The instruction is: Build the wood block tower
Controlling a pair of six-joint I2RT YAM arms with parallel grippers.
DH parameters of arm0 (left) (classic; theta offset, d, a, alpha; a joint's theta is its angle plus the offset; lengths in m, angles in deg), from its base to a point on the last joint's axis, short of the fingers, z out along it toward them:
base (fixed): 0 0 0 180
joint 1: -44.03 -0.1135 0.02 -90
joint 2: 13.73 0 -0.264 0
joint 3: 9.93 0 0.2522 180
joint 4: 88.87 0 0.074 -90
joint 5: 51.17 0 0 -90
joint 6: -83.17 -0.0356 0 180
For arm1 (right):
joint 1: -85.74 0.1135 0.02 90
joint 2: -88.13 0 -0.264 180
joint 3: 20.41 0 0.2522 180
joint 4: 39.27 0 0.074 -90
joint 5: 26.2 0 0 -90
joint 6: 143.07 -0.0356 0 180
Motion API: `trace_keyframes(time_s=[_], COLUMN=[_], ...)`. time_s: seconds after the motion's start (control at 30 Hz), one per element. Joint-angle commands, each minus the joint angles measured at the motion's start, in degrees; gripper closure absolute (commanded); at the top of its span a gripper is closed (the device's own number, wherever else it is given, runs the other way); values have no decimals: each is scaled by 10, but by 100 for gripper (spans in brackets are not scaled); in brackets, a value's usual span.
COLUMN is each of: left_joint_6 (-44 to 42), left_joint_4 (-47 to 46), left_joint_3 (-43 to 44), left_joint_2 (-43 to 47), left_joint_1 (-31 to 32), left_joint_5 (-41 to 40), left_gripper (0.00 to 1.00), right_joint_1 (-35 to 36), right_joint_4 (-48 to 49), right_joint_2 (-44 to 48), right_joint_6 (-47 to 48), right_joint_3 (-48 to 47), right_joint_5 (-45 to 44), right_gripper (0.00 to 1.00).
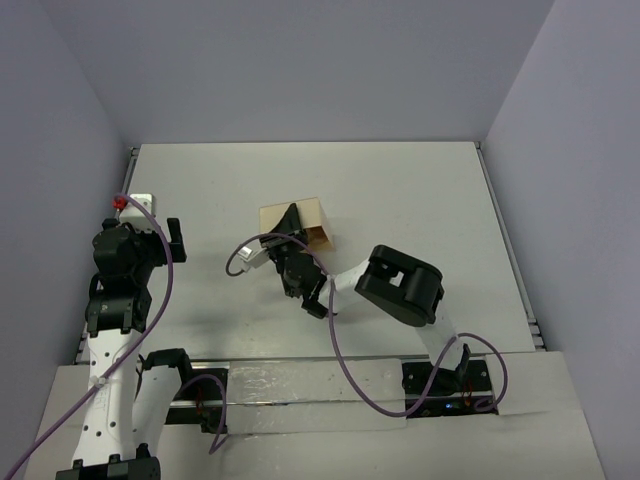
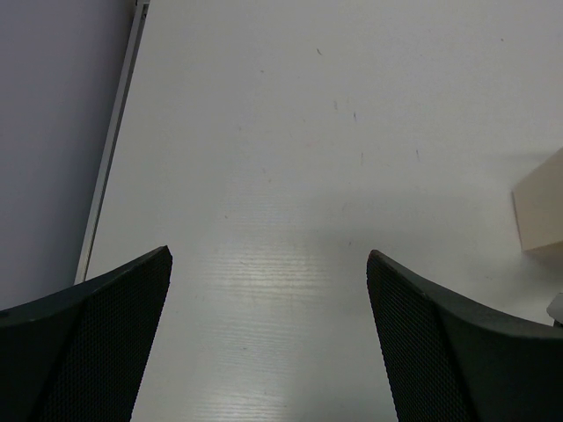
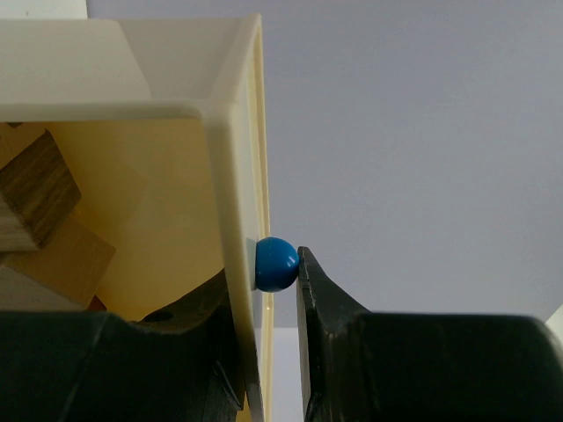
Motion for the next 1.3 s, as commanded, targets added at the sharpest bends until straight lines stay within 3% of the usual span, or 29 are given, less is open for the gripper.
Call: trace_keyframes(time_s=[0.0, 0.3, 0.5, 0.67, 0.8, 0.97, 1.07, 1.17, 1.27], left_joint_6=[8, 11, 11, 12, 12, 11, 12, 11, 12], left_joint_4=[-30, -30, -30, -30, -30, -26, -34, -25, -35], left_joint_3=[17, 18, 19, 20, 20, 21, 18, 23, 17], left_joint_2=[5, -2, -8, -5, -10, -2, -1, -7, -1], left_joint_1=[-5, -4, -5, -5, -4, -4, -4, -4, -4], left_joint_5=[-4, -4, -4, -25, -21, -25, -21, -27, -21], left_gripper=[2, 2, 2, 2, 2, 2, 1, 1, 1], right_joint_1=[1, -38, -21, -56, -32, -45, -42, -20, -46], right_joint_4=[280, 279, 279, 278, 280, 278, 281, 273, 282], right_joint_2=[-5, 37, -5, 37, -4, 47, 2, 60, 16], right_joint_6=[82, 83, 85, 62, 83, 44, 53, 0, 59], right_joint_3=[2, 7, -45, -33, -64, -69, -80, -79, -78], right_joint_5=[44, 28, 13, 4, 2, -25, -44, -64, -47], right_gripper=[100, 100, 100, 100, 100, 100, 100, 100, 100])
